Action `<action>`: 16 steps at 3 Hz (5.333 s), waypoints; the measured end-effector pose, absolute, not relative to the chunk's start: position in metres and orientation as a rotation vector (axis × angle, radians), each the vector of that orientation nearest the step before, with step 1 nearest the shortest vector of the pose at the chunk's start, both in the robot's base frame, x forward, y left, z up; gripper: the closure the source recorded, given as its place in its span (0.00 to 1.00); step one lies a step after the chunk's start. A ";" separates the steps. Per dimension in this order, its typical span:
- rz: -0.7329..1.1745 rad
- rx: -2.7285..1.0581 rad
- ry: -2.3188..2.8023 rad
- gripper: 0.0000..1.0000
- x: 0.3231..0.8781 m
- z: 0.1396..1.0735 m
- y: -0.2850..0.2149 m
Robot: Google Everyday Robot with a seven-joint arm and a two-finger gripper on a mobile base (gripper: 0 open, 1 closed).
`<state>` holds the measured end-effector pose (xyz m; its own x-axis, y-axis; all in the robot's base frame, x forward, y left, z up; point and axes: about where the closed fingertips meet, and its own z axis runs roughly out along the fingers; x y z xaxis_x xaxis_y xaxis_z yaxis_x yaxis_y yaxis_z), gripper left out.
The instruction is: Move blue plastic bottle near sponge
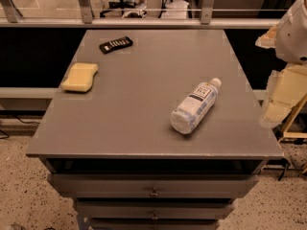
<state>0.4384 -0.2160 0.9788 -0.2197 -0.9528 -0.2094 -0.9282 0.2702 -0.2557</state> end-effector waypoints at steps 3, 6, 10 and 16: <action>0.046 -1.908 1.979 0.00 0.480 0.933 -0.175; 0.148 -2.296 1.582 0.16 0.529 0.837 -0.104; 0.161 -2.302 1.566 1.00 0.532 0.835 -0.101; -0.043 -2.169 0.482 1.00 0.603 0.926 0.071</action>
Offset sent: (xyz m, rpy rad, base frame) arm 0.0272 0.0278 -0.0245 0.0902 0.0155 0.1758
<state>0.6030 0.0714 0.9265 0.9238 -0.3554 -0.1424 -0.3248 -0.5306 -0.7829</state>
